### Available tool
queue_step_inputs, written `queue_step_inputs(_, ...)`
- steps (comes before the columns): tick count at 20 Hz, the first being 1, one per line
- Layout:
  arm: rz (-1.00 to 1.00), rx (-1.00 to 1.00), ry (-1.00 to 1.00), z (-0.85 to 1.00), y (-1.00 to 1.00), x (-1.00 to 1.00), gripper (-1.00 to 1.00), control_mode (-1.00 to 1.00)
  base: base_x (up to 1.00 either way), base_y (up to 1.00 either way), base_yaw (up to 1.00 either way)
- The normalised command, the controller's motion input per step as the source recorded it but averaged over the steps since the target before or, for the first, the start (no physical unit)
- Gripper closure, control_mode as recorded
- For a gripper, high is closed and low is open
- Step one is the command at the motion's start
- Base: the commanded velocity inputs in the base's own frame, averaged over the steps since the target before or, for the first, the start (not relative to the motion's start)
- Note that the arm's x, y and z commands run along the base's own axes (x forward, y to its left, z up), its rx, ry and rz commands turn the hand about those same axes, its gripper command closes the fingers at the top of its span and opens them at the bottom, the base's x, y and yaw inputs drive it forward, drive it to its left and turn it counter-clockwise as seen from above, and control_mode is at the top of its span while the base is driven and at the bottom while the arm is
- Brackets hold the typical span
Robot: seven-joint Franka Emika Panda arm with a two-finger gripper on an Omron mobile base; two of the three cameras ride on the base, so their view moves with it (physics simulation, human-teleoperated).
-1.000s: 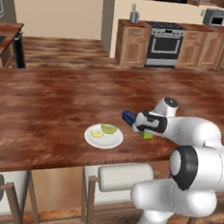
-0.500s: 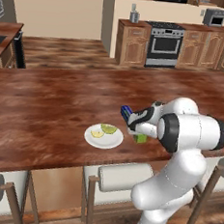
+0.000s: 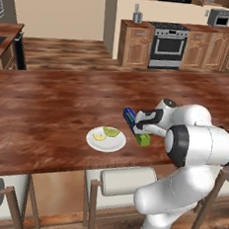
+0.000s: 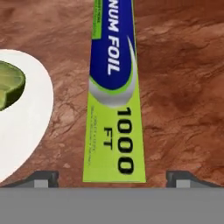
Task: Retrieve the tupperware and aluminum foil from the cabinet and place them on the dining counter near the plate with lemon wedges to prepare for storing leftovers.
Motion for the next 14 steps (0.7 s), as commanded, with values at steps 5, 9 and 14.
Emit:
queue_step_inputs(5,0.01,0.00,-0.04,0.98,0.00,-0.91,-1.00,-1.00,0.00,0.00,0.00)
queue_step_inputs(9,0.01,-0.02,0.00,0.99,0.11,-0.99,-1.00,-1.00,0.00,0.00,0.00)
queue_step_inputs(14,0.00,-0.01,0.00,1.00,0.12,-1.00,-1.00,-1.00,0.00,0.00,0.00)
